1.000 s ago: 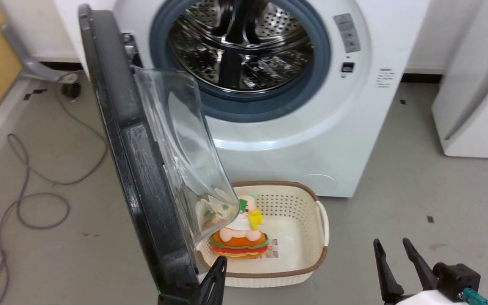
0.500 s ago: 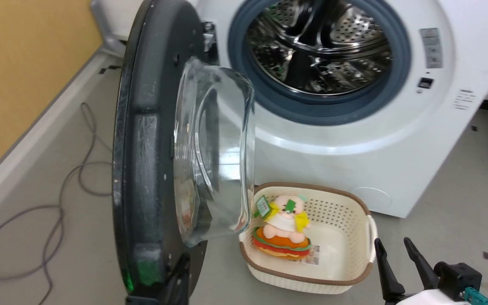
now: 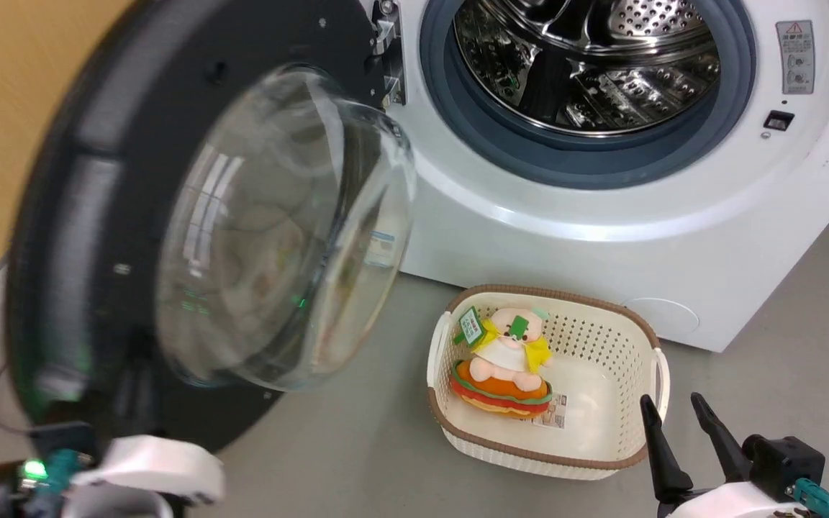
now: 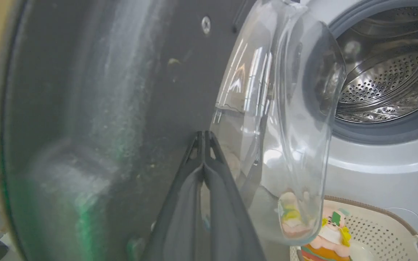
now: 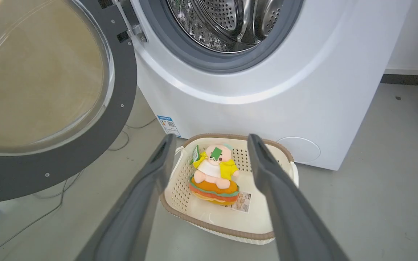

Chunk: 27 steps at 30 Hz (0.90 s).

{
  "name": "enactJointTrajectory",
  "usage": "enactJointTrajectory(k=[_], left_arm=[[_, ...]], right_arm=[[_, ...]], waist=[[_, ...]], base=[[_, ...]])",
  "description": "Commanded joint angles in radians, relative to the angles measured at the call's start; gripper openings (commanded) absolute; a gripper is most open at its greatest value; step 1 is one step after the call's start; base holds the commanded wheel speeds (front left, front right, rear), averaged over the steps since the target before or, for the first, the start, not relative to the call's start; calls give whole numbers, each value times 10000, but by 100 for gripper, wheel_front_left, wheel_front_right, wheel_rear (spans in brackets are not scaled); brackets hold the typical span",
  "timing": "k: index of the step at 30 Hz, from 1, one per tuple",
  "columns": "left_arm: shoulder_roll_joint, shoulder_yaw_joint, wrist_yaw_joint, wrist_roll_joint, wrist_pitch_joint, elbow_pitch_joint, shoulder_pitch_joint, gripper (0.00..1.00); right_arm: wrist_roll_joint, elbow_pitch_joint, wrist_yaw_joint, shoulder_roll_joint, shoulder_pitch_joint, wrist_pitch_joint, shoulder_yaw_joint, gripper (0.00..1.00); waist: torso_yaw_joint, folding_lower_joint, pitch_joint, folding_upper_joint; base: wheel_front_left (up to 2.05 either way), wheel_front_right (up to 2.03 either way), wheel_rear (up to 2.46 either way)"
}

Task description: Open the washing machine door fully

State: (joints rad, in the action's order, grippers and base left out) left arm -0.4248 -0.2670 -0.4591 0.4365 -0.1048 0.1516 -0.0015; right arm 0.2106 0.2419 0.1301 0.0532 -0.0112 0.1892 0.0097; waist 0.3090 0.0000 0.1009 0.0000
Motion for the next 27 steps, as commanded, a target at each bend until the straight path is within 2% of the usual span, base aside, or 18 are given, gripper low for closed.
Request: enactJointTrajectory(k=[1,7,13,19,27], left_arm=[[-105,198,-64,63,-116,-75,-179,0],[-447,1436,-14,695,-594,-671,-547,0],[-892,2622,658,1523,-1103,-2405,-1416,0],[-1142,2846,1351,1728,-1336,-4164,-2371,0],[-902,2726,1918,1491,-1531,-5513,-3012,0]], right_arm=[[-69,-57,6,-30,135,-14,-22,100],[-128,-152,6,-30,227,-75,-101,100],[-253,-281,6,-30,382,-170,-177,100],[-314,-343,6,-30,460,-247,-223,100],[-318,-316,6,-30,502,-267,-237,100]], waist=[[-26,0,43,0],[-99,0,283,0],[-150,0,560,0],[-161,0,680,0],[-152,0,658,0]], base=[[0,0,0],[0,0,0],[0,0,0],[0,0,0],[0,0,0]])
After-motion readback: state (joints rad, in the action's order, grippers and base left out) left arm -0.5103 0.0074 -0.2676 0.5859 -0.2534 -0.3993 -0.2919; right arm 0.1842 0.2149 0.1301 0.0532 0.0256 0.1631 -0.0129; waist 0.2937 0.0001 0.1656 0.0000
